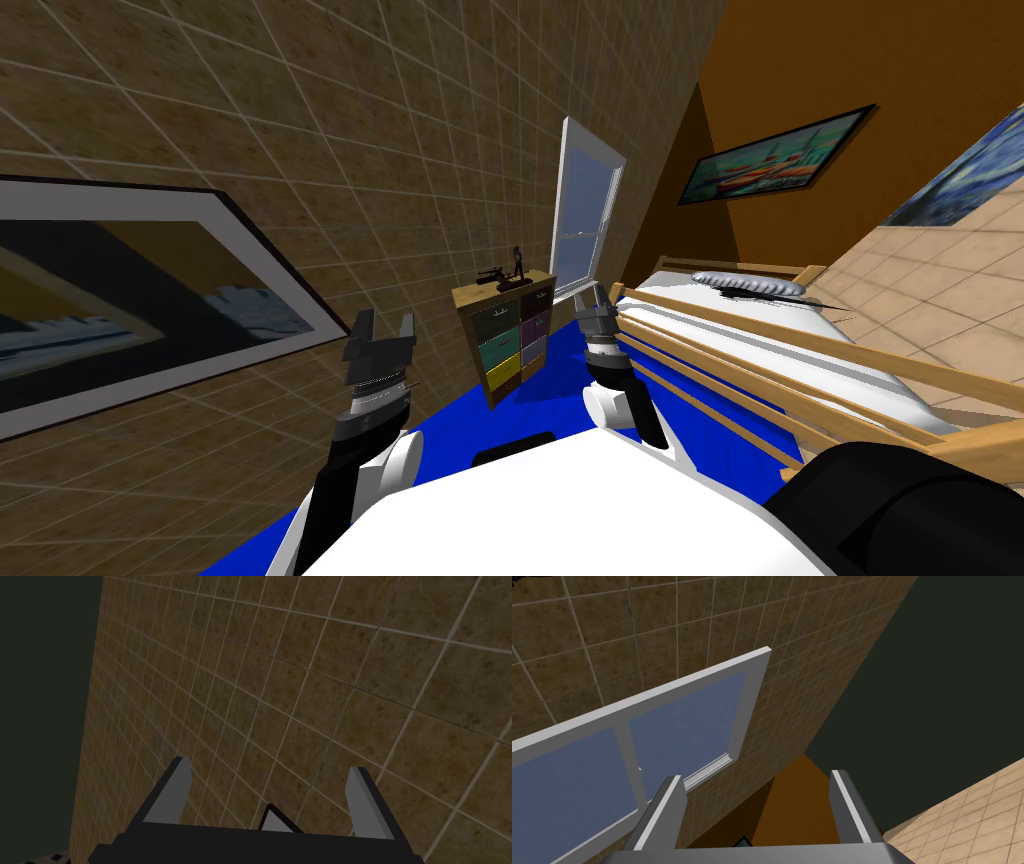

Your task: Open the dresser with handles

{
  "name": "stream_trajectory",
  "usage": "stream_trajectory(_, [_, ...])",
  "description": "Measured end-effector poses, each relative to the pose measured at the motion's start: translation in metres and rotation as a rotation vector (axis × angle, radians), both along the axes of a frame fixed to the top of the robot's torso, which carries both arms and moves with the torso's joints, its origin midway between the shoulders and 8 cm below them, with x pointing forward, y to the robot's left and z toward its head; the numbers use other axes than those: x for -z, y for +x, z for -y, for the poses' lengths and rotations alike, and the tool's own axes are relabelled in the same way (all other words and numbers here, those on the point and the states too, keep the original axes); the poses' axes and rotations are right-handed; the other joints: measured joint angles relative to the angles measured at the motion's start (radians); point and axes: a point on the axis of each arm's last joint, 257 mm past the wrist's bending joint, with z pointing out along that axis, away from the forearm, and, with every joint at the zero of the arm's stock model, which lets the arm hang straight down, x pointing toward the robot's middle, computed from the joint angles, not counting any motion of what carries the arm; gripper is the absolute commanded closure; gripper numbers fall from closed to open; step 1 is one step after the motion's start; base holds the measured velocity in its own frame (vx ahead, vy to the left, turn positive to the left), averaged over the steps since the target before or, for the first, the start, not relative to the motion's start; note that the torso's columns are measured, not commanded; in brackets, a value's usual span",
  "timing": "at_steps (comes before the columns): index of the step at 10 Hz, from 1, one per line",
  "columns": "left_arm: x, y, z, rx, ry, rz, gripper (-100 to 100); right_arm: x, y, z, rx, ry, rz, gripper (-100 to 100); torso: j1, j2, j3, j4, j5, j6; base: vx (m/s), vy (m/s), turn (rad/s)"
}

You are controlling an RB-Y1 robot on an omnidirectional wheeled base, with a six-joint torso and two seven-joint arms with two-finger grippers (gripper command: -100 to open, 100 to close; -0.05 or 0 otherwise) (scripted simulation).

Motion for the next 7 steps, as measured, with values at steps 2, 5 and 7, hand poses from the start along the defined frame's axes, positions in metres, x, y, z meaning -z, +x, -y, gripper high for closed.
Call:
stream_trajectory(2, [0.0,0.0,0.0,0.0,0.0,0.0,0,0.0,0.0,0.0,0.0,0.0,0.0,0,0.0,0.104,-0.209,0.105,0.0,0.0,0.0,0.0,0.0])
stream_trajectory(5, [-0.0001,-0.0001,0.0,0.0,0.0,0.0,0,-0.0001,-0.0001,0.0,0.0,0.0,0.0,0,0.0,0.322,-0.644,0.322,0.0,0.0,0.0,0.0,0.0])
stream_trajectory(7, [-0.0001,-0.0001,0.0,0.0,0.0,0.0,0,-0.0001,-0.0001,0.0,0.0,0.0,0.0,0,0.0,0.47,-0.939,0.47,0.0,0.0,0.0,0.0,0.0])
